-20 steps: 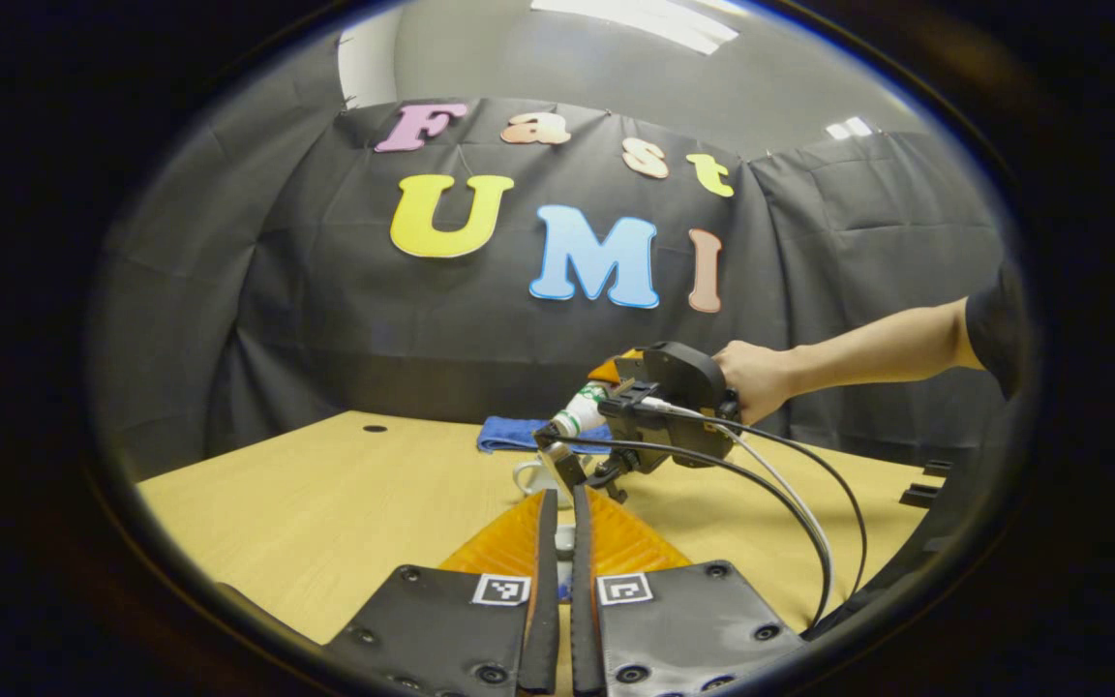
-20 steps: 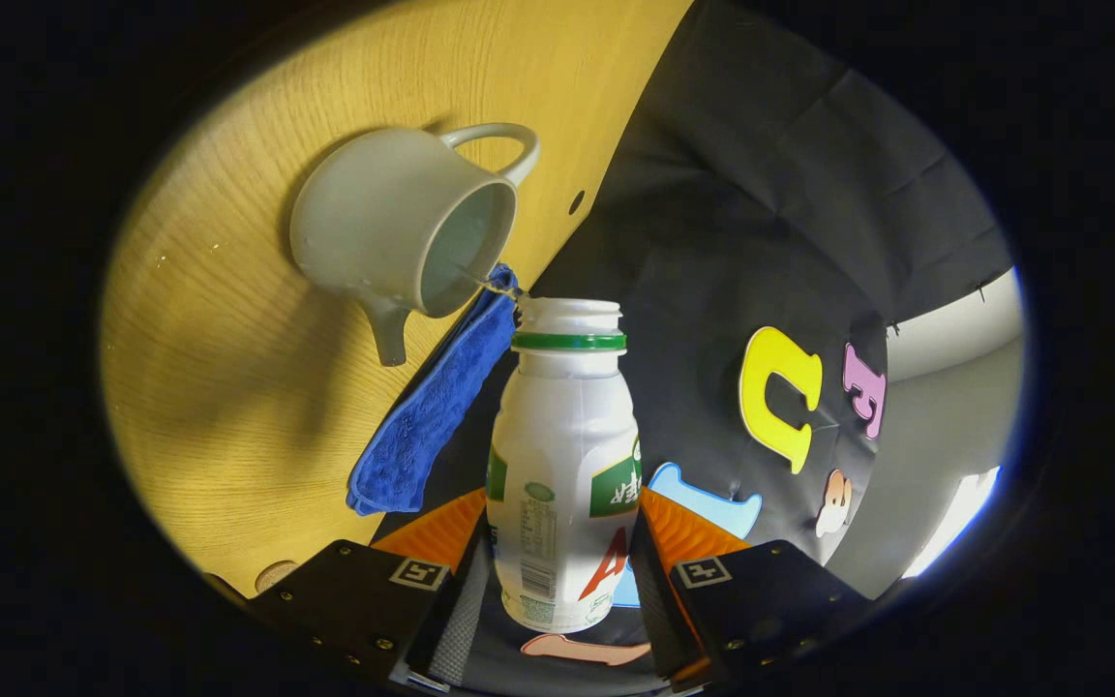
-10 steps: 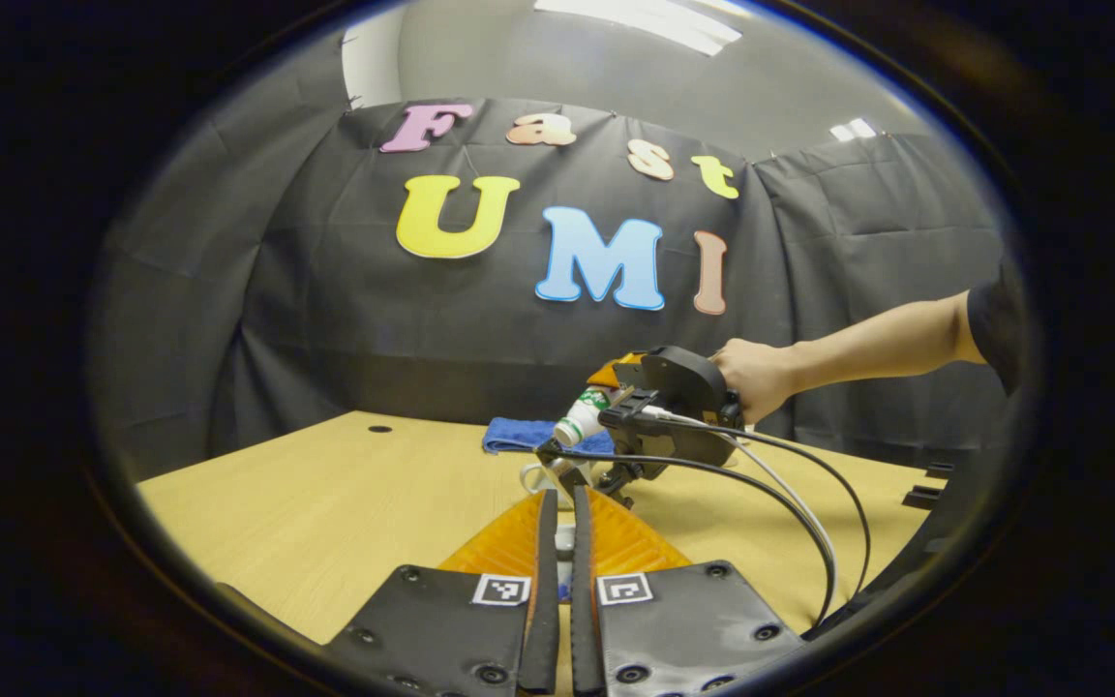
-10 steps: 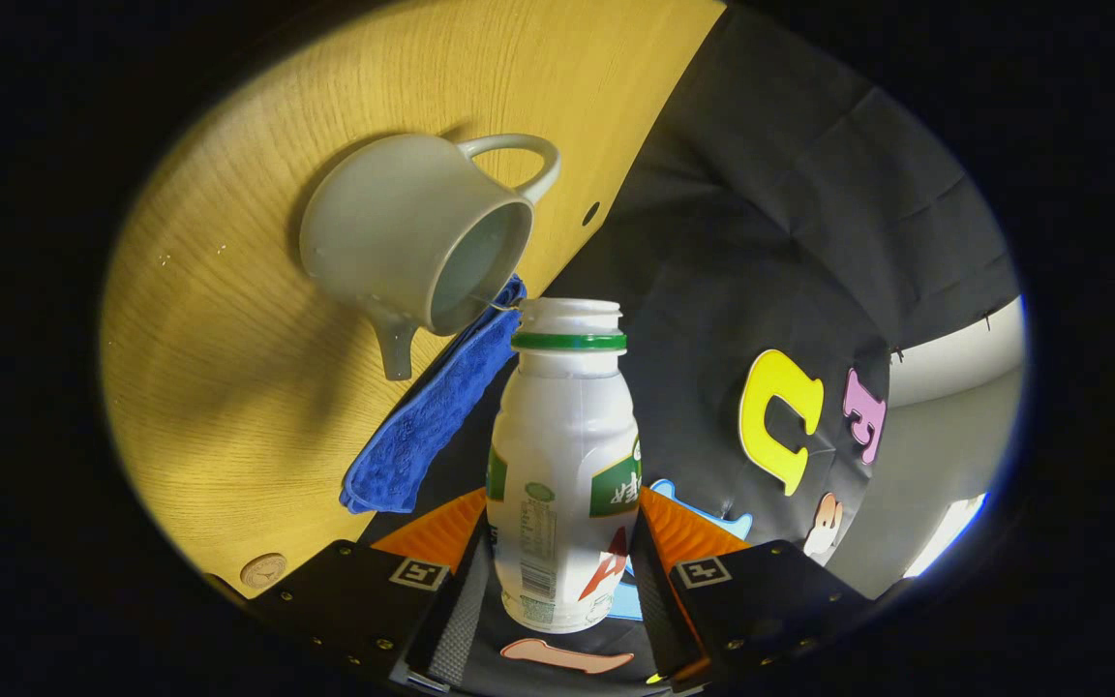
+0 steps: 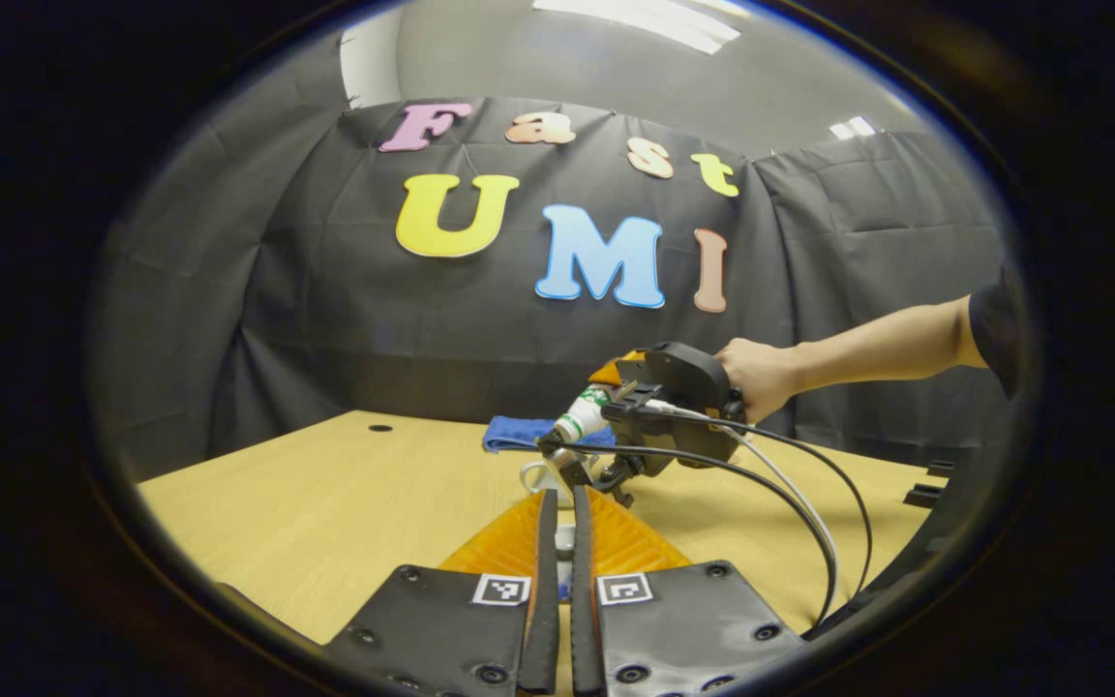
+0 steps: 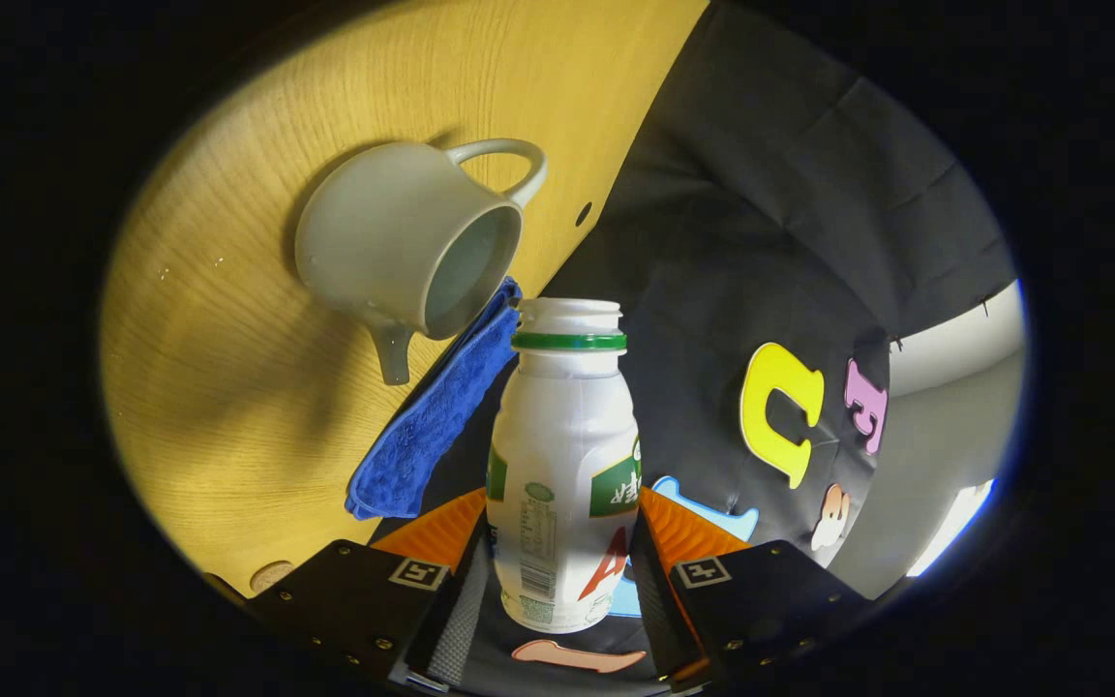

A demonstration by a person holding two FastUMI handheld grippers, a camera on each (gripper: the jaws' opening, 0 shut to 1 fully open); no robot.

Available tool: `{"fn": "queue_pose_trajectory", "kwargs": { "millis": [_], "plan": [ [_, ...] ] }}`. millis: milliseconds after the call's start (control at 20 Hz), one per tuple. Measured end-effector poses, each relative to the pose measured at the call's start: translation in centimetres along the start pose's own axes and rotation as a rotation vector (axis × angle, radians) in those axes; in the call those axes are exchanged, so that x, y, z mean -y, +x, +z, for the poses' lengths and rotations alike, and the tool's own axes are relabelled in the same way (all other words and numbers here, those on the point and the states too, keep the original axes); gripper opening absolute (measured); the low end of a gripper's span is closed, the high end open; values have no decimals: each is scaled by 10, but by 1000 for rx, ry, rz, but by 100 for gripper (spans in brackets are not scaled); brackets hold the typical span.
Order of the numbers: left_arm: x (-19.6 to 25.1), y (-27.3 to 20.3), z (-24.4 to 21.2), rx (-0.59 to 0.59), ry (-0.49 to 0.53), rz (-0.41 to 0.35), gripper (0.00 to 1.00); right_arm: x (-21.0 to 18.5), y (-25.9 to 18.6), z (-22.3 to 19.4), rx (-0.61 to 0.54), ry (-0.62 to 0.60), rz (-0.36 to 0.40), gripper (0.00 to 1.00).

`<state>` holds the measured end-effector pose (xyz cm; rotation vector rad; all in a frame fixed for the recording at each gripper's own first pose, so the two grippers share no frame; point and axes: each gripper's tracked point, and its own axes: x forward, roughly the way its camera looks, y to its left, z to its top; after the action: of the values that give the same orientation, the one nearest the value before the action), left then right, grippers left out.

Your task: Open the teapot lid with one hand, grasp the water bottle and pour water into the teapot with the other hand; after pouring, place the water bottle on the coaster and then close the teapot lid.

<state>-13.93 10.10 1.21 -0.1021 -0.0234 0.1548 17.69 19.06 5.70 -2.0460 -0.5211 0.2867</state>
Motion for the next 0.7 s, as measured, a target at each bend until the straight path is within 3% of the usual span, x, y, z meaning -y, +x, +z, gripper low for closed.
{"fn": "queue_pose_trajectory", "kwargs": {
  "millis": [150, 200, 250, 300, 450, 500, 600, 700],
  "plan": [
    [-1, 0, -1, -3, -2, 2, 15, -23, -1, -3, -26, 182, 95, 70],
    [0, 1, -2, -5, -4, 4, 11, -24, -4, -1, -31, 226, 106, 71],
    [-1, 2, -2, -8, -6, 4, 15, -26, -5, 0, -32, 262, 116, 70],
    [-1, 2, -3, -10, -8, 5, 11, -31, -5, 0, -35, 299, 131, 70],
    [0, 4, -5, -15, -9, 4, 15, -47, -10, 0, -42, 423, 179, 70],
    [1, 4, -7, -18, -8, 4, 11, -50, -10, 0, -48, 474, 189, 70],
    [0, 8, -10, -25, -10, 5, 15, -58, -13, 3, -51, 580, 213, 71],
    [-1, 12, -16, -38, -23, 6, 11, -60, -16, 3, -54, 673, 221, 71]
  ]
}}
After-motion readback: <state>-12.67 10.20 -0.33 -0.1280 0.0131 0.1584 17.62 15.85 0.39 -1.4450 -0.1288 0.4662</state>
